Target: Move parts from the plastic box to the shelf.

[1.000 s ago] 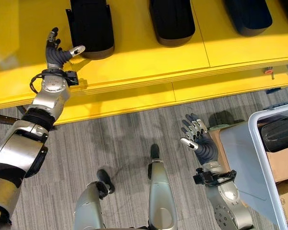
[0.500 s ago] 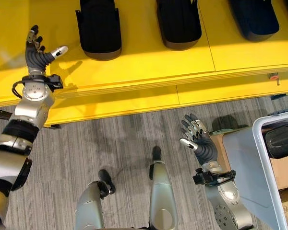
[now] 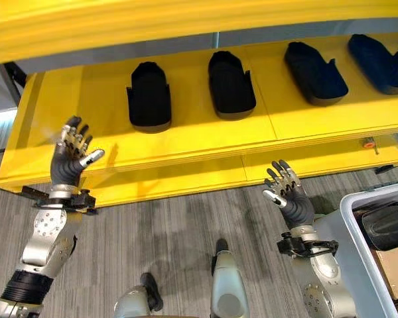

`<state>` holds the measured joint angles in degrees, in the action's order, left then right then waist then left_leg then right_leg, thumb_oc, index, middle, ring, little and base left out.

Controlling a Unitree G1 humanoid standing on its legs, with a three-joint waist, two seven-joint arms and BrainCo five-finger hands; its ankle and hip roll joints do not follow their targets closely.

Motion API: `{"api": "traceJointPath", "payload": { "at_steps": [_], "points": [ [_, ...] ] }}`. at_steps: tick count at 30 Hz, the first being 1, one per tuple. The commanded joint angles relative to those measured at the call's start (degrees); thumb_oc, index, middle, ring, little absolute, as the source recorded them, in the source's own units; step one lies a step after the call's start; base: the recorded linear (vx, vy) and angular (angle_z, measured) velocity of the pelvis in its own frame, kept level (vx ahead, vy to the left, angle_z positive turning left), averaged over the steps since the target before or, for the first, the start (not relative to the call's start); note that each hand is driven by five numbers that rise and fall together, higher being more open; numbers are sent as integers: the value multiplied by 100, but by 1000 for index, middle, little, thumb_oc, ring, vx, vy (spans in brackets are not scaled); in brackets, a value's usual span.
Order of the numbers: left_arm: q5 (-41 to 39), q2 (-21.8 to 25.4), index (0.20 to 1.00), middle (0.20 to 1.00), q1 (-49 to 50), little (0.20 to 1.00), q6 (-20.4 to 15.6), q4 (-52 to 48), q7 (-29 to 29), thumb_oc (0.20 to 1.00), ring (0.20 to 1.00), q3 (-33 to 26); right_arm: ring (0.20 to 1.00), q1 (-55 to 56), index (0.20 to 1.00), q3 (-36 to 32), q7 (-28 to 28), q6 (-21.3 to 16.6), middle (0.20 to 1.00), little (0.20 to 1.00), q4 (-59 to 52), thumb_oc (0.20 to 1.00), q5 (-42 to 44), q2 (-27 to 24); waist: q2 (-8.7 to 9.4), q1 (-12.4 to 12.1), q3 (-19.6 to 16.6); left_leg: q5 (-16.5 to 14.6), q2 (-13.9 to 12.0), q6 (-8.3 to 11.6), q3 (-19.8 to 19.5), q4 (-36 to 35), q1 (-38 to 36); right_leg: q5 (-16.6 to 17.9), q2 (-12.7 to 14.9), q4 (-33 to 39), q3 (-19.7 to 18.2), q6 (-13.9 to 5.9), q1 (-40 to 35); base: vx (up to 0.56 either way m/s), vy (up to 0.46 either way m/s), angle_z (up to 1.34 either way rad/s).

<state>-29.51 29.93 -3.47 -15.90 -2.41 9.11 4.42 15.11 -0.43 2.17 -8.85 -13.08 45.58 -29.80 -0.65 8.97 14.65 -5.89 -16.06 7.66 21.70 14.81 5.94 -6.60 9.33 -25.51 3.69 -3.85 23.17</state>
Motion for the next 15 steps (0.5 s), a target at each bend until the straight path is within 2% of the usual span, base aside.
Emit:
{"api": "traceJointPath", "payload": {
  "at_steps": [1, 3, 4, 7, 8, 9, 10, 11, 12, 13, 14, 15],
  "points": [
    [469, 25, 1000, 1000, -56, 1000, -211, 332, -90, 1000, 1000, -89, 1000, 217, 1000, -176, 76, -216, 1000, 1000, -221, 1000, -207, -71, -13, 26, -328, 1384, -1036, 384, -581, -461, 139, 700, 285, 1202, -437, -572, -1015, 14, -92, -29],
    [302, -354, 1000, 1000, 420, 1000, -80, 684, -300, 1000, 1000, 54, 1000, 140, 1000, -115, 34, -199, 1000, 1000, 40, 1000, -223, 0, -126, 60, -514, 1781, -1154, 433, -432, -815, -188, 572, 65, 1223, -513, -487, -1118, 23, -160, -49],
    [272, -439, 1000, 1000, 591, 1000, -47, 739, -377, 1000, 1000, 98, 1000, 172, 1000, -111, 54, -180, 1000, 1000, 56, 1000, -236, -1, -156, 72, -554, 1849, -1184, 414, -421, -865, -258, 518, 17, 1177, -532, -449, -1117, 20, -185, -41],
    [-2, -665, 1000, 1000, 915, 1000, 103, 870, -667, 1000, 1000, 405, 1000, 269, 1000, -27, 81, -159, 1000, 1000, 208, 1000, -214, 3, -239, 79, -628, 2311, -1313, 444, -503, -972, -377, 269, -206, 949, -511, -275, -1184, -23, -154, -14],
    [-3, -666, 1000, 1000, 918, 1000, 103, 868, -668, 1000, 1000, 405, 1000, 271, 1000, -26, 82, -160, 1000, 1000, 208, 1000, -214, 2, -242, 80, -630, 2317, -1317, 447, -505, -978, -379, 265, -210, 943, -509, -272, -1182, -23, -126, -2],
    [15, -687, 1000, 1000, 1008, 1000, 143, 855, -723, 1000, 1000, 500, 1000, 329, 1000, -23, 78, -169, 1000, 1000, 214, 1000, -209, -16, -251, 80, -637, 2466, -1354, 455, -535, -958, -372, 171, -304, 860, -504, -184, -1211, -57, -239, 4],
    [508, -572, 1000, 1000, 1097, 1000, 152, 822, -763, 1000, 1000, 605, 1000, 450, 1000, -18, 98, -183, 1000, 1000, 243, 1000, -244, -2, -247, 40, -621, 2938, -1451, 493, -680, -806, -257, 3, -500, 782, -419, 6, -1319, -57, -237, 4],
    [508, -573, 1000, 1000, 1098, 1000, 152, 821, -762, 1000, 1000, 604, 1000, 450, 1000, -18, 98, -183, 1000, 1000, 243, 1000, -244, -2, -248, 43, -621, 2938, -1452, 494, -684, -805, -254, 3, -500, 782, -416, 7, -1319, -46, -266, 5],
    [740, -504, 1000, 1000, 1148, 1000, 168, 828, -800, 1000, 1000, 645, 1000, 558, 1000, -46, 103, -182, 1000, 1000, 269, 1000, -265, 6, -209, -1, -613, 3189, -1483, 500, -713, -651, -149, -62, -575, 833, -365, 101, -1464, -39, -350, 9],
    [516, -567, 1000, 1000, 1246, 1000, 260, 870, -935, 1000, 1000, 741, 1000, 717, 1000, -83, 97, -190, 1000, 1000, 327, 1000, -265, 17, -89, -36, -541, 3425, -1536, 450, -628, -64, 149, -59, -667, 1068, -206, 319, -1750, -39, -349, 23],
    [512, -564, 1000, 1000, 1248, 1000, 261, 869, -938, 1000, 1000, 743, 1000, 721, 1000, -85, 99, -190, 1000, 1000, 326, 1000, -264, 19, -98, -25, -540, 3406, -1547, 451, -659, -29, 179, -54, -673, 1083, -190, 320, -1761, -71, -408, 68],
    [526, -491, 1000, 1000, 1360, 1000, 263, 719, -1070, 1000, 1000, 813, 1000, 885, 1000, -104, 126, -150, 1000, 1000, 352, 1000, -276, -16, 6, -88, -480, 3038, -1116, 302, -732, 343, 386, 39, -678, 1389, -170, 378, -1978, -46, -150, 82]
  ]
}}
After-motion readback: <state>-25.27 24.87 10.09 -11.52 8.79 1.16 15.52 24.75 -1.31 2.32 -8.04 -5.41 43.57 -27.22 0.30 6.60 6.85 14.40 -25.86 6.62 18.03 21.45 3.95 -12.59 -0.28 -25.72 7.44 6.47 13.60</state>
